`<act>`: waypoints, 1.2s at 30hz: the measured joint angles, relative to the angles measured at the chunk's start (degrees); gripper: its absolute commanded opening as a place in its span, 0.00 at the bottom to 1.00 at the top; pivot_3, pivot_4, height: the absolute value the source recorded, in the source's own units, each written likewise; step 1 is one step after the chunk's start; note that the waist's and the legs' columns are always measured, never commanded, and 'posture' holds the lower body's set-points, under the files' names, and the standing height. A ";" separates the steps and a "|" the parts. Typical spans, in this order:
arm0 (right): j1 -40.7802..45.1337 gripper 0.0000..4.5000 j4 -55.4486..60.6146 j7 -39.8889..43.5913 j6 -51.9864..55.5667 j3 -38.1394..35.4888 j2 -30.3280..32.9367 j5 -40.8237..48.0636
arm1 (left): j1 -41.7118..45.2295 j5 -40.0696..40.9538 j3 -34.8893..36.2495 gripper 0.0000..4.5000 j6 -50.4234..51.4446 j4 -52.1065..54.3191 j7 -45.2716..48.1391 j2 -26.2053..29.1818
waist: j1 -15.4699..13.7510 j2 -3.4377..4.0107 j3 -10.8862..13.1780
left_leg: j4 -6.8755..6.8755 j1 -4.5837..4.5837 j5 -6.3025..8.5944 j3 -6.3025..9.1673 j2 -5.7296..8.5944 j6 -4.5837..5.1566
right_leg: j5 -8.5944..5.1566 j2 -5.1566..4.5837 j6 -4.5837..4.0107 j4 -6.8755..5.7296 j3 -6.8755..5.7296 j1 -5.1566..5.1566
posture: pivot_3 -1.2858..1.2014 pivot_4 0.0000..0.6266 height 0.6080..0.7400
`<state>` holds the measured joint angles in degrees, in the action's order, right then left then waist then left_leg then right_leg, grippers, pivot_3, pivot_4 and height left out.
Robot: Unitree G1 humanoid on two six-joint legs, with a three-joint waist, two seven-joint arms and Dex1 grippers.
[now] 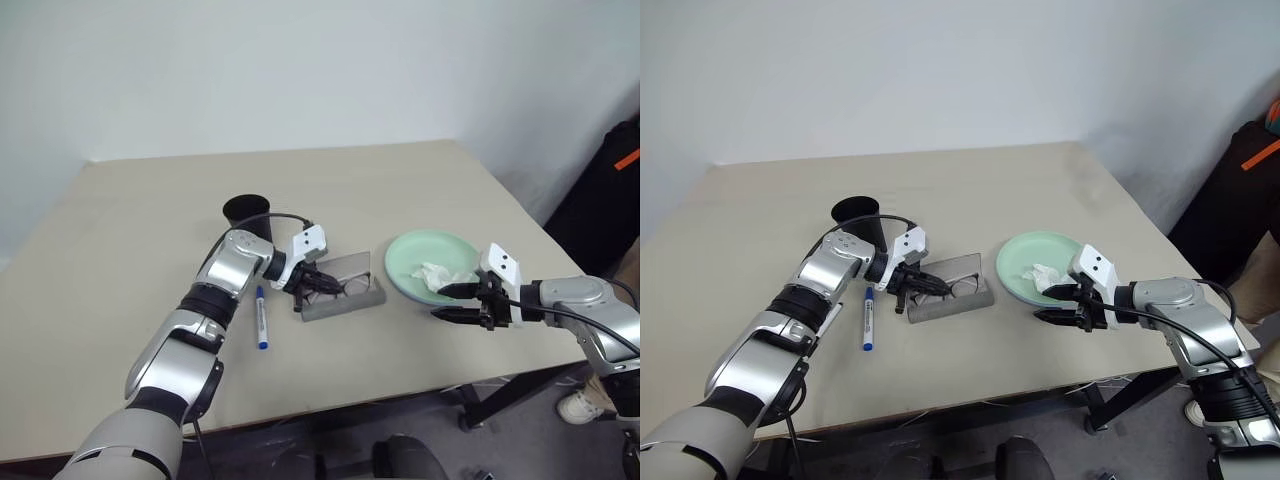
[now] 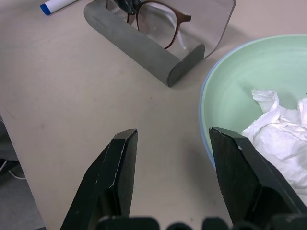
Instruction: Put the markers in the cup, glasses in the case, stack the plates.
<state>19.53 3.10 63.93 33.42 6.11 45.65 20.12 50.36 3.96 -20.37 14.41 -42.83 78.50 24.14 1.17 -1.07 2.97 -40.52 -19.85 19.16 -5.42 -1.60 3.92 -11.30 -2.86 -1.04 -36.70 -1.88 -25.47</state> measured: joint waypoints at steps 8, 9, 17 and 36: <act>0.00 0.57 0.04 0.00 0.08 0.00 0.00 0.00 | -0.75 0.08 -0.06 0.01 4.08 2.17 6.27 0.80 | 0.05 0.00 0.00 | -0.06 -0.04 0.02 0.00 -0.01 0.03 | 0.03 0.00 0.05 0.00 0.01 -0.02 | 0.52 0.00 1.00; 0.00 0.57 0.04 0.00 0.10 0.00 0.00 0.00 | -1.01 0.17 -0.10 0.01 4.99 2.89 7.16 0.82 | 0.04 0.00 0.00 | -0.06 -0.05 0.02 0.00 -0.01 0.04 | 0.03 0.00 0.05 0.00 0.00 -0.02 | 0.52 0.00 1.00; -0.17 0.57 0.33 0.14 0.11 0.00 0.25 0.00 | -2.68 0.53 -0.16 0.01 9.61 6.58 10.70 1.39 | 0.04 0.01 0.00 | -0.08 -0.06 0.02 0.00 -0.04 0.05 | 0.03 0.00 0.05 0.00 0.01 -0.03 | 0.52 0.00 1.00; -2.58 0.57 0.27 4.60 -6.44 -4.43 2.99 0.66 | -7.03 2.59 -2.70 0.16 16.49 14.91 13.17 3.02 | 0.02 0.01 0.00 | -0.13 -0.06 0.05 -0.01 -0.07 0.10 | 0.03 0.00 0.08 -0.02 0.09 -0.02 | 0.52 0.00 1.00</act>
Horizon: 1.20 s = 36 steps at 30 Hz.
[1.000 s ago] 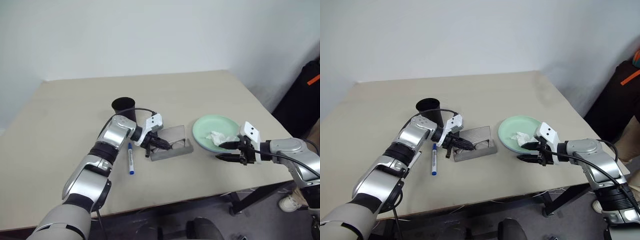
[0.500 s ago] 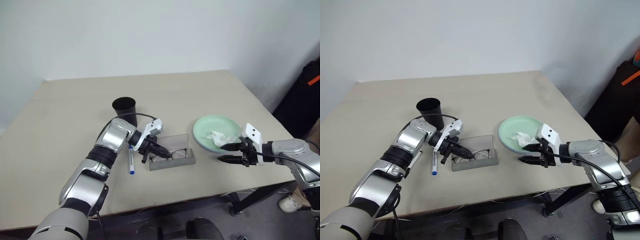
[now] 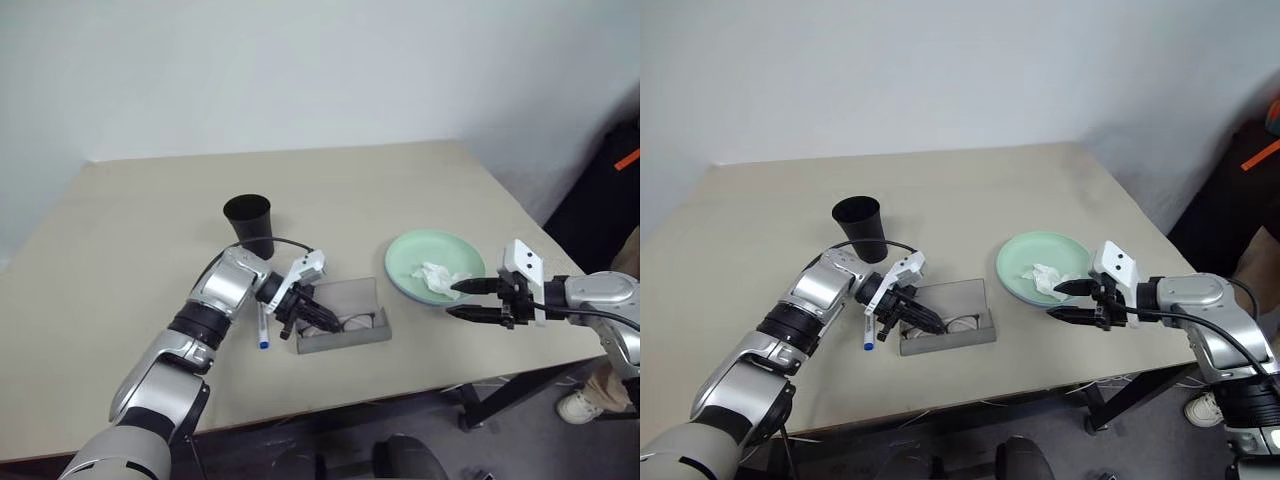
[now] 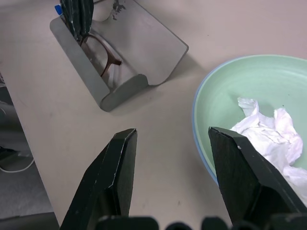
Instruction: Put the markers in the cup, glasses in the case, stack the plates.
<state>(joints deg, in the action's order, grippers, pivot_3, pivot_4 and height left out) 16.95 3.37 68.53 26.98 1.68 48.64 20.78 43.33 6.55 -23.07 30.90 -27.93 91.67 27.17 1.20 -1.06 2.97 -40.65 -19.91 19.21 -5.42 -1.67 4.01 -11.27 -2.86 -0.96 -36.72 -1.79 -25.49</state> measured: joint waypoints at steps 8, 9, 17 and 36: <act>0.01 0.57 0.00 -0.48 0.04 0.16 -0.51 -0.16 | 0.00 0.35 0.81 0.75 -0.87 0.00 -2.95 -0.02 | -0.01 0.00 0.00 | -0.01 0.00 0.00 0.00 -0.02 0.01 | 0.01 0.00 0.01 0.00 0.01 0.00 | 0.52 0.00 1.00; 0.02 0.57 -0.01 -0.51 0.04 0.25 -0.53 -0.20 | 0.01 0.51 1.42 0.82 -1.02 0.00 -3.39 0.01 | -0.01 0.00 0.00 | -0.02 0.00 0.00 0.00 -0.03 0.01 | 0.01 0.00 0.01 -0.01 0.01 0.00 | 0.52 0.00 1.00; 0.46 0.57 -0.35 -0.96 0.04 1.11 -1.20 -0.53 | 0.04 4.81 7.74 0.74 2.02 3.28 -6.10 0.87 | 0.01 0.01 0.00 | -0.02 0.02 0.00 -0.01 -0.10 0.00 | 0.01 0.00 0.02 -0.02 0.02 0.00 | 0.52 0.00 1.00; 0.66 0.57 -0.45 -2.76 1.46 1.66 -2.43 -0.50 | 2.79 2.77 15.29 0.00 -4.47 -12.61 -31.46 -7.75 | -0.02 0.00 -0.01 | -0.31 -0.03 0.04 -0.12 0.06 0.07 | 0.22 -0.03 0.31 -0.01 0.17 0.05 | 0.52 0.00 1.00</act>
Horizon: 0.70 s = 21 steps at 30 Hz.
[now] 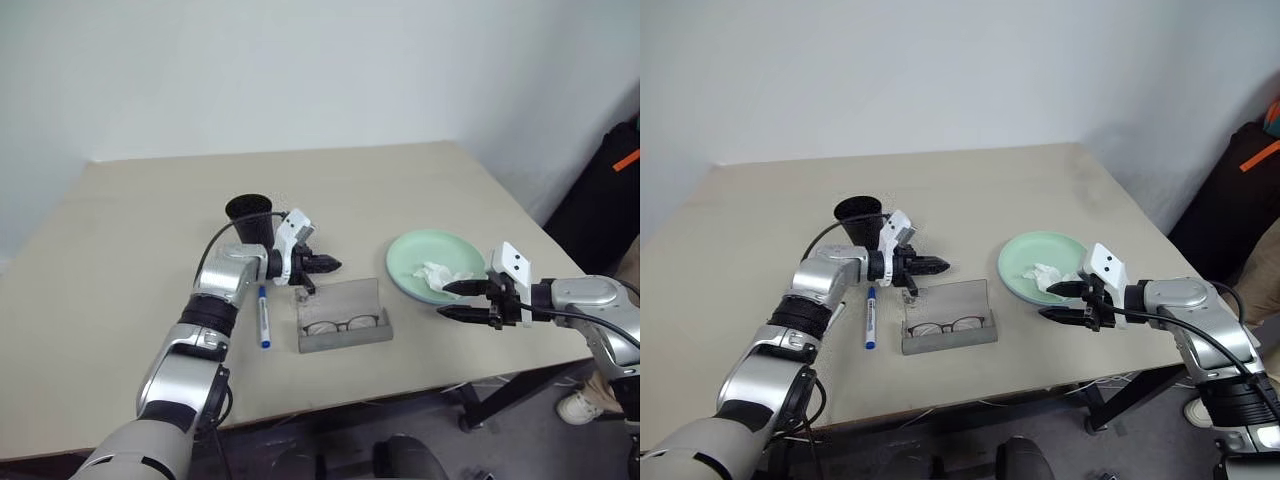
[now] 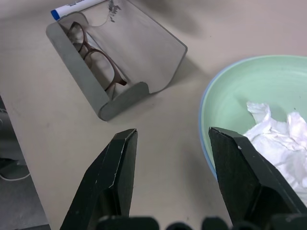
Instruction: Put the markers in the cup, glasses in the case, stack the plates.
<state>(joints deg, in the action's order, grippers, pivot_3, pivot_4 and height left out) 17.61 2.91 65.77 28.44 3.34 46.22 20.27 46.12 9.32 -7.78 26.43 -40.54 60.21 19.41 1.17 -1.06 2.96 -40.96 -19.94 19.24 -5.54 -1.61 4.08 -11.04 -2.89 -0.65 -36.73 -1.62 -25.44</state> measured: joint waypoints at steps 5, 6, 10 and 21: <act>-0.04 0.57 0.43 -0.54 0.59 0.00 -0.24 0.05 | 1.34 -2.37 -2.34 0.00 -1.77 -1.35 1.03 -0.16 | -0.02 0.01 -0.01 | 0.00 0.00 0.00 0.00 0.05 -0.01 | 0.00 0.01 0.00 0.00 -0.01 0.01 | 0.52 0.00 1.00; -0.04 0.57 0.48 -0.62 0.65 0.00 -0.24 0.06 | 1.32 -2.55 -2.62 0.00 -1.83 -1.09 1.59 -0.14 | -0.02 0.01 -0.02 | 0.00 0.01 0.00 0.00 0.04 0.00 | 0.00 0.01 0.00 0.00 0.00 0.01 | 0.52 0.00 1.00; -0.25 0.57 0.68 -0.92 1.09 -0.01 -0.24 0.10 | 0.24 -2.58 -4.45 0.00 -0.05 3.05 5.77 0.56 | -0.01 0.01 -0.01 | 0.00 0.00 0.01 -0.02 0.02 0.01 | 0.00 0.01 0.00 0.01 0.03 0.00 | 0.52 0.00 1.00; -0.26 0.57 0.85 -1.43 1.61 -0.01 -0.33 0.11 | -5.56 -1.40 -8.46 0.00 8.14 19.73 13.01 5.79 | 0.14 0.01 -0.01 | 0.00 0.04 0.02 -0.05 -0.06 0.04 | 0.00 0.01 0.00 -0.02 0.10 0.00 | 0.52 0.00 1.00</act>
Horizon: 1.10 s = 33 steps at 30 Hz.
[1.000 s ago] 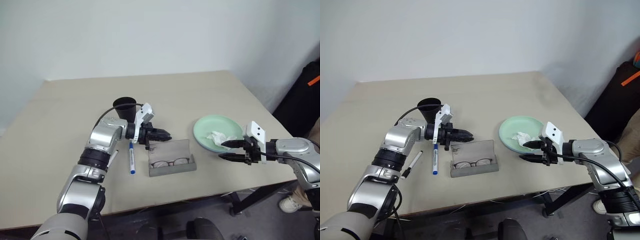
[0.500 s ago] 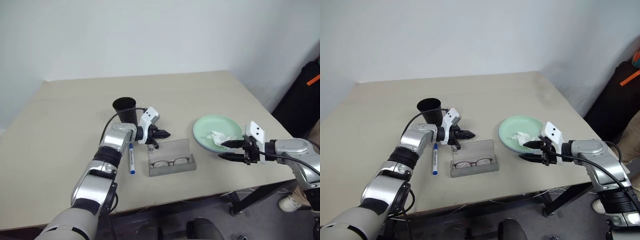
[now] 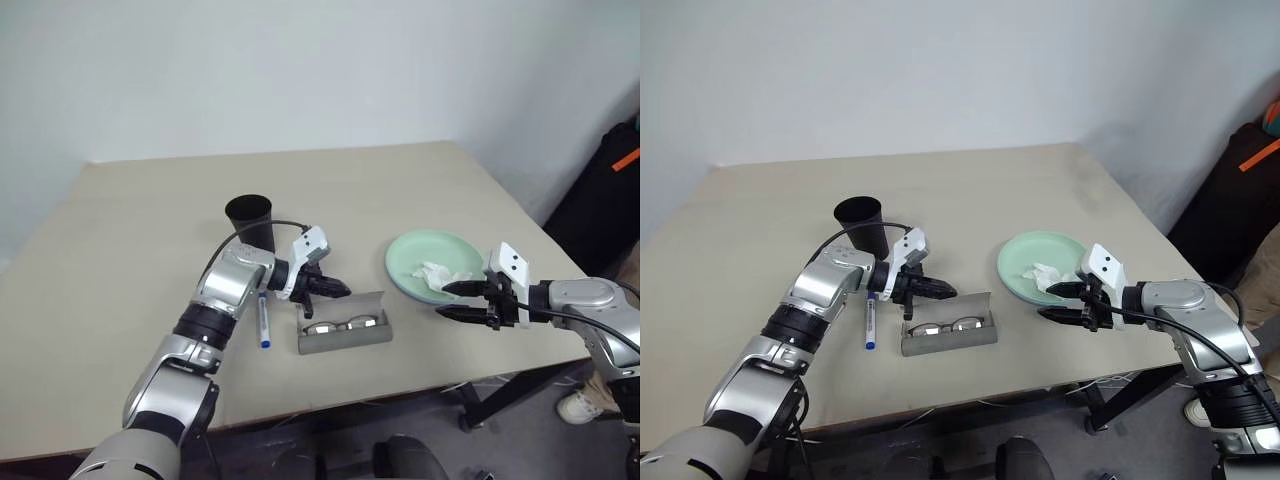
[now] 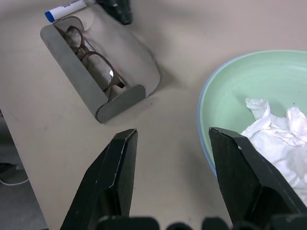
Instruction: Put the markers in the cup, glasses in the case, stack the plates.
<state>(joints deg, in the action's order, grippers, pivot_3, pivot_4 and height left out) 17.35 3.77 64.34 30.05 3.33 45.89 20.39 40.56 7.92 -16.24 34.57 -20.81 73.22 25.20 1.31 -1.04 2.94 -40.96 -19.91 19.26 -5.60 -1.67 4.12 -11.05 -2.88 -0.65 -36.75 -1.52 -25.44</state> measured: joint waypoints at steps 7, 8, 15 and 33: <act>0.03 0.57 0.00 -0.37 0.05 0.01 -0.05 0.00 | -5.69 1.87 -1.84 0.00 4.23 12.35 1.24 3.13 | -0.10 0.00 0.00 | 0.00 -0.01 0.01 -0.01 -0.08 0.01 | -0.01 -0.02 0.00 0.01 0.02 0.00 | 0.52 0.00 1.00; 0.03 0.57 0.00 -0.37 0.05 0.00 -0.04 0.01 | -6.51 2.22 -1.85 0.00 5.15 14.42 1.09 3.38 | -0.13 0.00 0.00 | 0.00 0.00 0.01 -0.01 -0.08 0.01 | -0.01 -0.02 0.00 0.01 0.02 0.00 | 0.52 0.00 1.00; 0.16 0.57 -0.02 -0.33 0.07 0.01 -0.04 0.04 | -9.59 3.86 -2.91 0.00 7.75 19.91 -0.74 3.95 | -0.12 0.00 0.00 | -0.01 0.02 0.01 -0.01 -0.07 0.02 | 0.00 -0.01 0.00 0.00 0.05 0.01 | 0.52 0.00 1.00; 1.37 0.57 -0.47 -0.25 0.06 0.76 -0.08 -0.10 | -13.13 5.87 -2.68 0.00 7.80 21.76 -5.86 4.96 | -0.16 0.03 -0.02 | -0.01 0.12 0.01 -0.05 -0.07 0.03 | -0.01 -0.01 0.00 -0.01 0.10 0.09 | 0.52 0.00 1.00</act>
<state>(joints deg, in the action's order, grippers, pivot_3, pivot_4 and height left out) 18.72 3.30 64.09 30.11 4.09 45.81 20.28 27.43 13.79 -18.92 42.36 0.94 67.36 30.16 1.15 -1.01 2.93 -40.98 -19.79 19.28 -5.64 -1.74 4.15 -11.06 -2.89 -0.65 -36.76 -1.42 -25.35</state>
